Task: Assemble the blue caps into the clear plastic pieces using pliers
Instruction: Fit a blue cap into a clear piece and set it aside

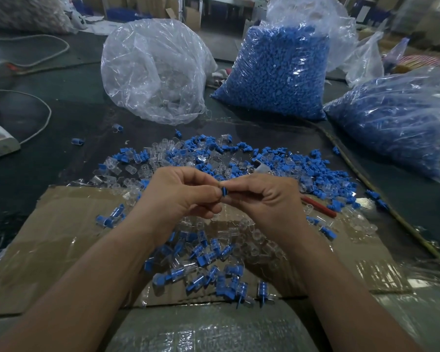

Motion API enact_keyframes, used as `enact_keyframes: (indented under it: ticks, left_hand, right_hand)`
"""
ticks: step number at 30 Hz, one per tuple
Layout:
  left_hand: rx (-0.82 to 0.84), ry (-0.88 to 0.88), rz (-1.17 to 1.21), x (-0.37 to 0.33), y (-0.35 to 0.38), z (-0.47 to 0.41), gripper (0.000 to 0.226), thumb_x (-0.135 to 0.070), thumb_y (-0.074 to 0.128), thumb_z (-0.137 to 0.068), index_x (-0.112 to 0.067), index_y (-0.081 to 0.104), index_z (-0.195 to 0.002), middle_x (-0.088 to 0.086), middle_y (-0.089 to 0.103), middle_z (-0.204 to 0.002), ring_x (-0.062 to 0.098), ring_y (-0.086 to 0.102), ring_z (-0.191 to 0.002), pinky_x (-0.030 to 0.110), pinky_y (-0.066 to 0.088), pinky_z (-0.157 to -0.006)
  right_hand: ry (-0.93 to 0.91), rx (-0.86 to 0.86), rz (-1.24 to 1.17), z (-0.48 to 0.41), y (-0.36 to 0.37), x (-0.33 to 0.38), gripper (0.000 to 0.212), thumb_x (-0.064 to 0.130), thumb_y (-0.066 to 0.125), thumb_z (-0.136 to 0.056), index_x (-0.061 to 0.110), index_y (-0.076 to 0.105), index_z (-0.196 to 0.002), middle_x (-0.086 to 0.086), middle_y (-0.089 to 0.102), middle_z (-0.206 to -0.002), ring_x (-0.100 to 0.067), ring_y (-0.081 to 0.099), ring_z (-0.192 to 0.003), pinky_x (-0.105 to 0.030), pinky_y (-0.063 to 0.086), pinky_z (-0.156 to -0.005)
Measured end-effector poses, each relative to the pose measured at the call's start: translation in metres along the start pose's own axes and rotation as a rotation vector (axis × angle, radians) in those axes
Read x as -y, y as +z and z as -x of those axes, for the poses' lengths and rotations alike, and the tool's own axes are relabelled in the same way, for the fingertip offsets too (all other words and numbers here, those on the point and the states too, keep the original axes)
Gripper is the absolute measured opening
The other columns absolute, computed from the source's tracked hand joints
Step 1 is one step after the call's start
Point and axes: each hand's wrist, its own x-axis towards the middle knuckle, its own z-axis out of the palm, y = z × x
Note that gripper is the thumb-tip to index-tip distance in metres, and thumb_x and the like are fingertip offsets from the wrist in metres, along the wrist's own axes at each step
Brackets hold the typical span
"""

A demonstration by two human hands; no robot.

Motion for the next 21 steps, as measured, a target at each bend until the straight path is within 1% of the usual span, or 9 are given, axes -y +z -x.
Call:
enact_keyframes:
  ticks: [1,4,10,17,19,21]
  left_hand:
    - [-0.004,-0.001,-0.010,0.0000,0.0000,-0.0001,0.007,0.002,0.068,-0.064,-0.003,0.064,-0.067,0.009,0.066,-0.056,0.015,0.063,-0.047,0.017,0.048,-0.043]
    - [-0.009,0.009,-0.018,0.0005,0.0007,0.0000,0.014,0.009,0.064,-0.072,-0.004,0.063,-0.065,0.008,0.065,-0.054,0.014,0.061,-0.045,0.017,0.048,-0.043]
    - [0.003,0.015,-0.001,0.0001,0.0019,0.0006,0.013,0.008,0.063,-0.073,-0.003,0.063,-0.066,0.007,0.065,-0.054,0.013,0.061,-0.046,0.017,0.047,-0.043]
    - [-0.003,0.023,0.012,0.0012,0.0026,0.0000,0.013,0.007,0.063,-0.071,-0.003,0.063,-0.065,0.008,0.065,-0.054,0.013,0.060,-0.044,0.017,0.048,-0.042]
    - [-0.009,0.028,0.016,0.0018,0.0022,-0.0008,0.017,0.009,0.063,-0.073,-0.005,0.064,-0.063,0.008,0.065,-0.054,0.013,0.060,-0.044,0.017,0.048,-0.041]
    - [-0.016,0.029,0.025,0.0025,0.0017,-0.0009,0.019,0.009,0.062,-0.073,-0.006,0.065,-0.061,0.009,0.065,-0.054,0.014,0.060,-0.044,0.017,0.047,-0.041]
  right_hand:
    - [-0.002,0.005,0.004,0.0001,0.0006,0.0006,0.035,0.006,0.073,-0.069,0.008,0.063,-0.102,0.012,0.064,-0.083,0.004,0.064,-0.076,-0.012,0.051,-0.069]
    - [-0.007,0.003,0.011,0.0003,0.0007,0.0013,0.034,0.007,0.074,-0.068,0.009,0.064,-0.100,0.009,0.065,-0.083,0.001,0.065,-0.077,-0.013,0.051,-0.070]
    - [-0.002,-0.012,0.027,-0.0001,-0.0015,0.0029,0.032,0.007,0.074,-0.068,0.010,0.065,-0.098,0.003,0.068,-0.083,-0.004,0.067,-0.077,-0.018,0.054,-0.070]
    - [-0.002,-0.017,0.023,-0.0002,-0.0011,0.0032,0.033,0.010,0.073,-0.068,0.009,0.064,-0.100,0.006,0.067,-0.083,-0.001,0.066,-0.076,-0.016,0.053,-0.069]
    - [0.000,-0.002,0.033,-0.0005,-0.0008,0.0043,0.032,0.011,0.073,-0.069,0.011,0.064,-0.100,0.006,0.067,-0.084,-0.002,0.066,-0.077,-0.015,0.053,-0.070]
    - [0.041,0.037,0.039,-0.0011,-0.0017,0.0058,0.030,0.016,0.073,-0.069,0.017,0.065,-0.099,0.009,0.067,-0.084,-0.003,0.066,-0.077,-0.015,0.053,-0.070]
